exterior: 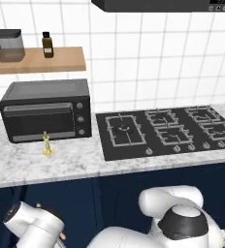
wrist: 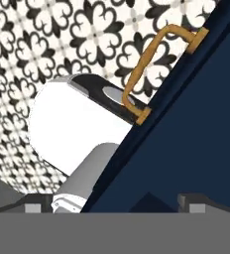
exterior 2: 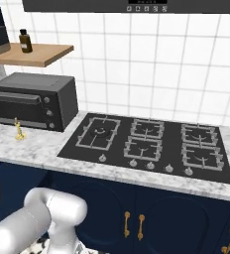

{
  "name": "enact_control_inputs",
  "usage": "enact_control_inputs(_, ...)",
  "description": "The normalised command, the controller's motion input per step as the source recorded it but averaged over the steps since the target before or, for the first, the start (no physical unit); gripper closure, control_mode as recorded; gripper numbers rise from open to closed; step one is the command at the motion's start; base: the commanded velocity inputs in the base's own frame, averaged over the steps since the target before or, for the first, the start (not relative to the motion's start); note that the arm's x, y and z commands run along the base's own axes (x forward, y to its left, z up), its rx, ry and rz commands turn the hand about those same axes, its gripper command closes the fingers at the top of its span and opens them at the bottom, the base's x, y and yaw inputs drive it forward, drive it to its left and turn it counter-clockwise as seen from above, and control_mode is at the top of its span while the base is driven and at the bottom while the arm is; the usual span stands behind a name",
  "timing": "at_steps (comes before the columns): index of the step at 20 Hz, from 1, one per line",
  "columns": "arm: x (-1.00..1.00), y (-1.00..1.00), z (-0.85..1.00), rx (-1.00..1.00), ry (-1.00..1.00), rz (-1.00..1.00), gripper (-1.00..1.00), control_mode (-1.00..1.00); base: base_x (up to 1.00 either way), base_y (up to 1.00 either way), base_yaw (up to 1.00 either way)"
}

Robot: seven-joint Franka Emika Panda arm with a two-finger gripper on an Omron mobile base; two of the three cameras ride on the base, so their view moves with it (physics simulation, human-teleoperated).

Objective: Pick the rolling pin from the drawer and place it on the counter.

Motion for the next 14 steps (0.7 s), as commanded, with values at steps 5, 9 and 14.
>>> enact_control_inputs(5,0.23,0.06,1.00,0.25,-0.05,0.04,-1.00,-1.00,0.00,0.00,0.00)
enact_control_inputs(9,0.91,0.02,0.89,0.17,0.04,0.24,-1.00,-1.00,0.00,0.00,0.00)
enact_control_inputs(14,0.92,0.07,0.25,0.09,0.21,0.55,-1.00,-1.00,0.00,0.00,0.00)
